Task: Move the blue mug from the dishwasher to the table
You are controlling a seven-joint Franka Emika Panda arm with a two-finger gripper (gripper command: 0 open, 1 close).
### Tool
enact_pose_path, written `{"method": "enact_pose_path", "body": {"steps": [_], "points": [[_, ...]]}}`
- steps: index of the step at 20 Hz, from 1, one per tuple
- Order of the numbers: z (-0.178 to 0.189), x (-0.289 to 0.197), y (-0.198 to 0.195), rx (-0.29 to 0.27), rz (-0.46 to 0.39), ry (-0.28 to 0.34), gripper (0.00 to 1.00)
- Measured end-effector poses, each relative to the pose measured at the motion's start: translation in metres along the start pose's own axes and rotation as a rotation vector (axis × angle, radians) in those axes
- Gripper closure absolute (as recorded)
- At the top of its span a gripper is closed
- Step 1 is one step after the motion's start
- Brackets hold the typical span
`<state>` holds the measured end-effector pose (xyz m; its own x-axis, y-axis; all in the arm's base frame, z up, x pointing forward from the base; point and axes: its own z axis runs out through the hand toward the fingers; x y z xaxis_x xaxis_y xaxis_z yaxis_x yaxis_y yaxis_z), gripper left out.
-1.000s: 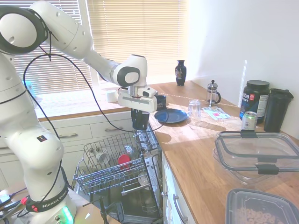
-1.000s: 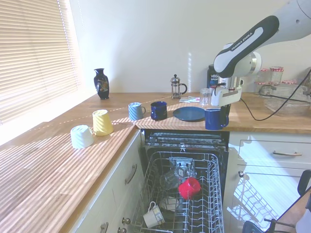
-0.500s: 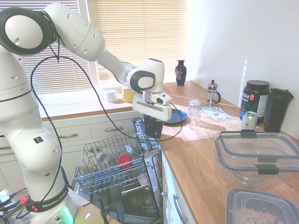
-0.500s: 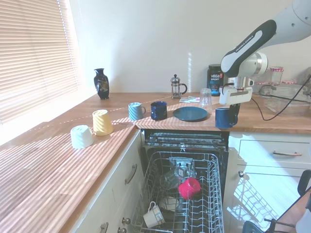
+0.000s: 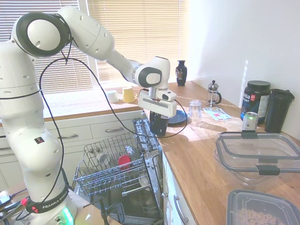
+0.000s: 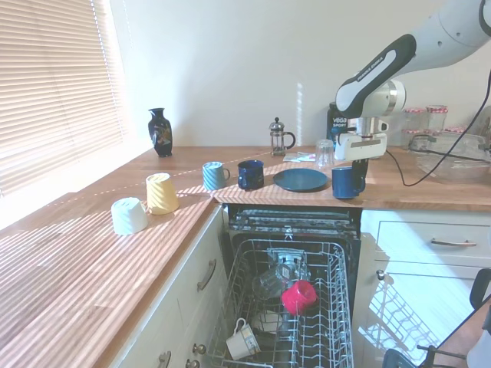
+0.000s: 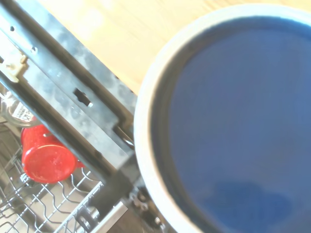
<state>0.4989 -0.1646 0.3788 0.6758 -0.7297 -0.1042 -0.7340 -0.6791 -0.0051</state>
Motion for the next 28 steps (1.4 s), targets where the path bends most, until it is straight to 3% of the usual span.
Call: {"method": "enact_pose_path", "body": {"steps": [6,16,17,28], "points": [[-0.010,0.027,-0.008,-0.042,0.007,-0.010,1.00],[0.008,0.063,0.007,-0.086,0.015,-0.033,1.00],[0.008,0.065,0.007,-0.091,0.012,-0.030,0.00],[0.014,0.064,0.001,-0.098,0.032,-0.029,0.00]]}}
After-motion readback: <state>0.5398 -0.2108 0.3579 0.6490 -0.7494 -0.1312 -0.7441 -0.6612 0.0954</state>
